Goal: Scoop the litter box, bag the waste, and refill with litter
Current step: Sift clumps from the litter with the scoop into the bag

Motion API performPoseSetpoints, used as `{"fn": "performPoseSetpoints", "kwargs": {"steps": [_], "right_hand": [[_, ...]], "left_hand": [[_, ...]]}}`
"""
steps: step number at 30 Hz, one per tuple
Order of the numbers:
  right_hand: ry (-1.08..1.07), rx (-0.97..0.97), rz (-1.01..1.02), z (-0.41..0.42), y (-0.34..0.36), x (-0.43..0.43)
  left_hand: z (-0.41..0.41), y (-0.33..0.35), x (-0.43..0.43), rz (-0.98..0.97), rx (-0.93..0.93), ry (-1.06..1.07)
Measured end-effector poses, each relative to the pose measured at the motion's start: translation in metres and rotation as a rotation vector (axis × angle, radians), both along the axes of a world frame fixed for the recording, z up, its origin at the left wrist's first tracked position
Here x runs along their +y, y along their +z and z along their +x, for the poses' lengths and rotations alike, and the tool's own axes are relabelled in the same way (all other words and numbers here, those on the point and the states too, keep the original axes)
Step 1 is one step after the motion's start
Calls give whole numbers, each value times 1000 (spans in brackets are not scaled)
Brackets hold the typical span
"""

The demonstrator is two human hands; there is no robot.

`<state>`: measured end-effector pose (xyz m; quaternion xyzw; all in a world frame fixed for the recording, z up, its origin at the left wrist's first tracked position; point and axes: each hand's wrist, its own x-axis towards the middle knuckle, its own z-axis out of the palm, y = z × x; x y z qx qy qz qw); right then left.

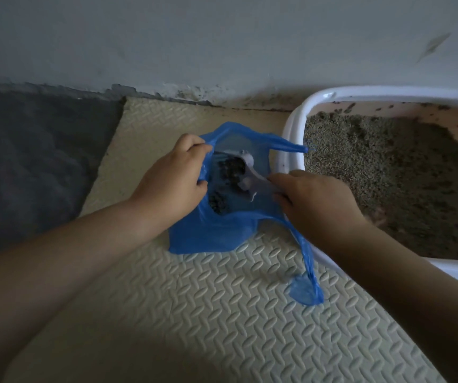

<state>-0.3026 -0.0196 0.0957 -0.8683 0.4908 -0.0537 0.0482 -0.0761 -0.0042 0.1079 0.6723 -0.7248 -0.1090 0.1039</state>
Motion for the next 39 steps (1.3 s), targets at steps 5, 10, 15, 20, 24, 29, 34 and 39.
{"fn": "performPoseSetpoints", "kwargs": {"steps": [5,10,15,20,24,29,34,39], "right_hand": [[24,99,-133,9,-9,-2],[43,71,-117,6,-13,-1],[38,24,-90,1,-18,4],[21,-63,-64,-9,-13,9],[-19,-109,94,-19,-6,12],[-181,-394,321,-45,7,19],[-242,-678,580,-85,18,22],[-382,-891,666,-130,25,25]], "left_hand": [[5,1,2,-3,51,35],[6,3,3,-3,65,33],[5,5,1,1,69,32],[4,6,0,8,51,32],[0,7,0,18,53,33],[-6,7,-2,9,44,15],[-17,9,-6,-36,57,-3],[-43,6,-15,-91,65,-66]]}}
